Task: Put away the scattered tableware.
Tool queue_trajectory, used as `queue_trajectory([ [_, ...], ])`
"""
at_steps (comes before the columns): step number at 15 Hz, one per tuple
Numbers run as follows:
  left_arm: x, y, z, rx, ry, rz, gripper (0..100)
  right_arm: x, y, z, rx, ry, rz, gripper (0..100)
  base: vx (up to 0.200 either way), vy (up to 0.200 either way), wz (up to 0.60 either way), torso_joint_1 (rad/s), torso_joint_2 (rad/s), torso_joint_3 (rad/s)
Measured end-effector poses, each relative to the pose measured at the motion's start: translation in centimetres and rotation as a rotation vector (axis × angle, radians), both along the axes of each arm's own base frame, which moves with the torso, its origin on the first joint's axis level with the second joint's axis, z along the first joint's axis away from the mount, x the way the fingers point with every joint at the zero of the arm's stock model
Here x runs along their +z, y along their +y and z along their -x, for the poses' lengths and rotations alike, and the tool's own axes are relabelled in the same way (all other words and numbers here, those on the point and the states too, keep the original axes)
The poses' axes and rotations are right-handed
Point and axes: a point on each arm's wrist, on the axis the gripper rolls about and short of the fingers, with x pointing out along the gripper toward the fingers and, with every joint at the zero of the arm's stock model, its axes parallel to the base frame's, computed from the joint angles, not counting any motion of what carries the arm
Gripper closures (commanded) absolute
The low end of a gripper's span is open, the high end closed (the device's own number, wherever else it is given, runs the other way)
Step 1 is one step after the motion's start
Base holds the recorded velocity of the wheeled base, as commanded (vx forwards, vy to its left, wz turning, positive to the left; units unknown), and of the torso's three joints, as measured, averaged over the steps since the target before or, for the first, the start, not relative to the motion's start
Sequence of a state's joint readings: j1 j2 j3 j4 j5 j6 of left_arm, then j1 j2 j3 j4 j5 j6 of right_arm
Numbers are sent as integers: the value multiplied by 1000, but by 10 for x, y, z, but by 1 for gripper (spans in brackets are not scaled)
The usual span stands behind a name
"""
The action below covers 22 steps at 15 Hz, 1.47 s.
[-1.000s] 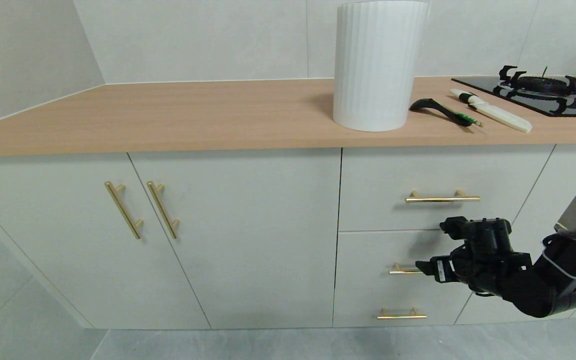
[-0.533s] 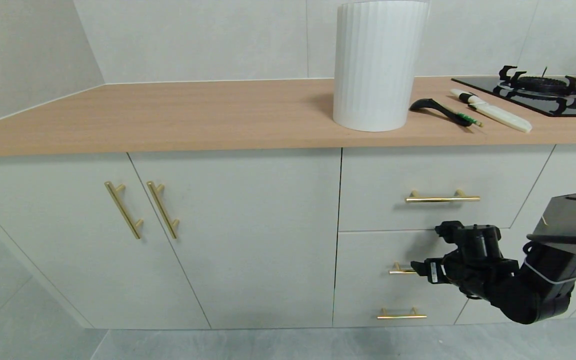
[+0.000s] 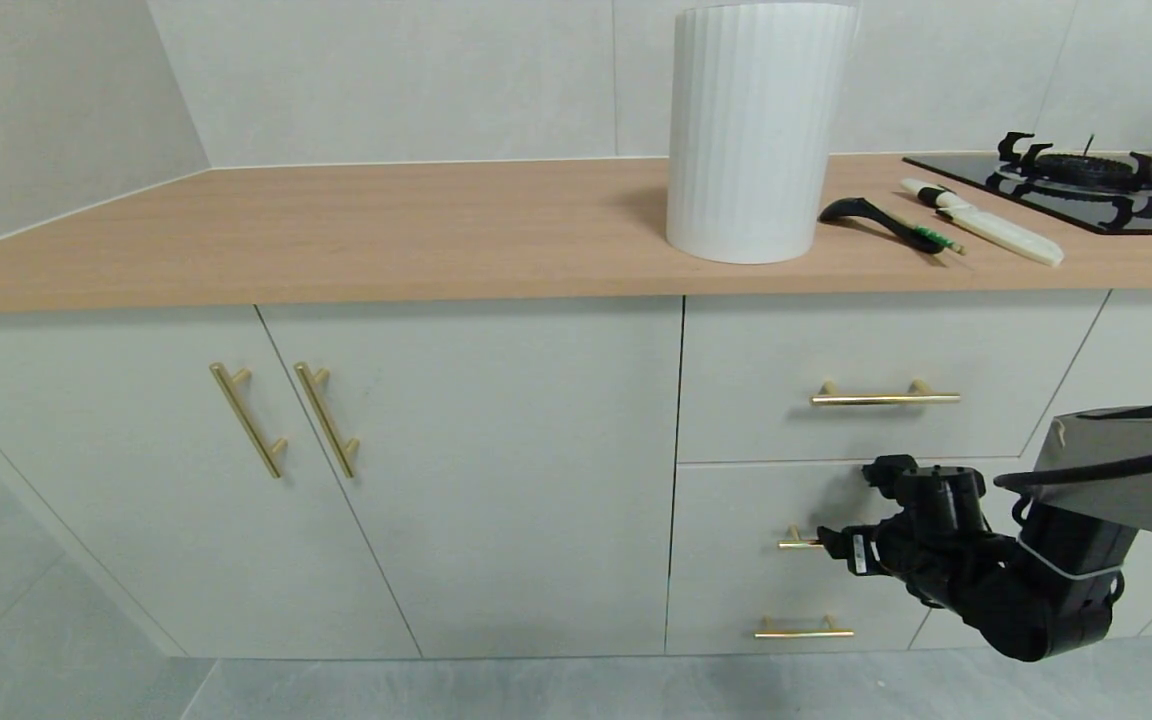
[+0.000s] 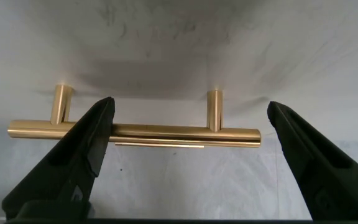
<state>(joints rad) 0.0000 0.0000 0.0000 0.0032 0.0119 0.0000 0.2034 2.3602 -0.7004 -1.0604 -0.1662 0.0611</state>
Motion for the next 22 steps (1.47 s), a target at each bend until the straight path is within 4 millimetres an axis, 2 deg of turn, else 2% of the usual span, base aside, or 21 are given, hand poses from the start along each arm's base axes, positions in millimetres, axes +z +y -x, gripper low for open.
queue_trajectory([
  [9,0,0,0,0,0,0,0,-4,-1,3,1,25,6,0,0,0,0,0,0,0],
  [14,0,0,0,0,0,0,0,8,-2,16,11,68,18,0,0,0,0,0,0,0],
  [17,0,0,0,0,0,0,0,40,-2,34,43,100,9,0,0,0,0,0,0,0],
  [22,0,0,0,0,0,0,0,127,11,79,142,12,-25,0,0,0,0,0,0,0],
])
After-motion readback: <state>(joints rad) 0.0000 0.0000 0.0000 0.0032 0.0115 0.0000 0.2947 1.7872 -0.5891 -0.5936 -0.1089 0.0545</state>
